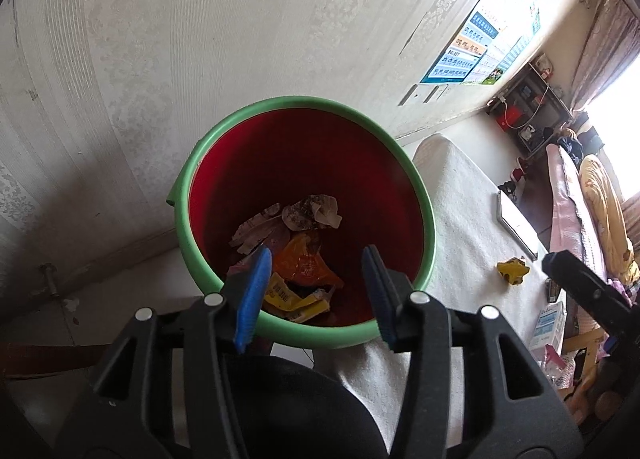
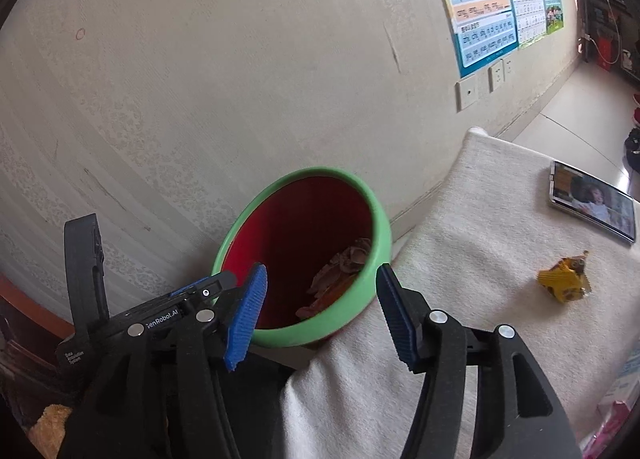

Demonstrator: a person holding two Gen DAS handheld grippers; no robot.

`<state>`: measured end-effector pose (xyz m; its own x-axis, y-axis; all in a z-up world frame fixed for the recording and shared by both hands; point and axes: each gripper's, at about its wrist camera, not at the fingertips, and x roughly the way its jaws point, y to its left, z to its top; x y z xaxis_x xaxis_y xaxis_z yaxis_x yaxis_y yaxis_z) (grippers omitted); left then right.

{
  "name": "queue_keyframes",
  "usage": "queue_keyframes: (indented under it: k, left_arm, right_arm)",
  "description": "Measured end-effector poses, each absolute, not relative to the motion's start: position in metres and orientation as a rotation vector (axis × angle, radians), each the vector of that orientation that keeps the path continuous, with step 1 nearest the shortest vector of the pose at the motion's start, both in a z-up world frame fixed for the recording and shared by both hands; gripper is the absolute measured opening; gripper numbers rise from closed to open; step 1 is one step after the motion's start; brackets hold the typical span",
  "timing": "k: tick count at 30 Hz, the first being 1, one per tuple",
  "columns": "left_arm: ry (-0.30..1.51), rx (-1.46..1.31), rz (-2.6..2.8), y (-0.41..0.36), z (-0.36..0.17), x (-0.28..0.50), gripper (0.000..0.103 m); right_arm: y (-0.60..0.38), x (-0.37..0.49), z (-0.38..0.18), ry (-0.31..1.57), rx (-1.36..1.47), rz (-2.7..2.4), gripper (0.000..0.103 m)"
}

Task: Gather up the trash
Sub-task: 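Open the left tool over the bin while the right tool opens, dropping the carton, then grasp the yellow candy wrapper with the left tool while the right tool grasps the brown wrapper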

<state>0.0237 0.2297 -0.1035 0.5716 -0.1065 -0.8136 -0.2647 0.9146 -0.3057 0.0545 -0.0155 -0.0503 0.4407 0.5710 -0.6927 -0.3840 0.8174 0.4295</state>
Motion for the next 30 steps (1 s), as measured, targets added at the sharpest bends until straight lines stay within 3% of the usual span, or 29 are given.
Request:
queue_keyframes:
  k: [9,15,26,30]
  left_arm:
    - [0.987,-0.359,0.017,0.184,-0.101,0.02,0.049]
    - [1.012,-0.325,-0.029,0.15,-0.104,0.016,0.049]
    - [1.063,-0.215,-0.166,0.07,-0.107,0.025,0.053]
    - [1.039,-0.18,-0.228,0.038,-0.099,0.039,0.055]
  right_arm:
    - [-0.18,0.057,-0.054,0.886,0.161,0.171,0.06]
    - [-0.282,0.102,-0.096,1.006,0.121,-0.052,0.061]
    - [-0.316,0.132,-0.15,1.114,0.169,0.02,0.064]
    - [-0.315,0.135,-0.152,1.112,0.151,0.033,0.049]
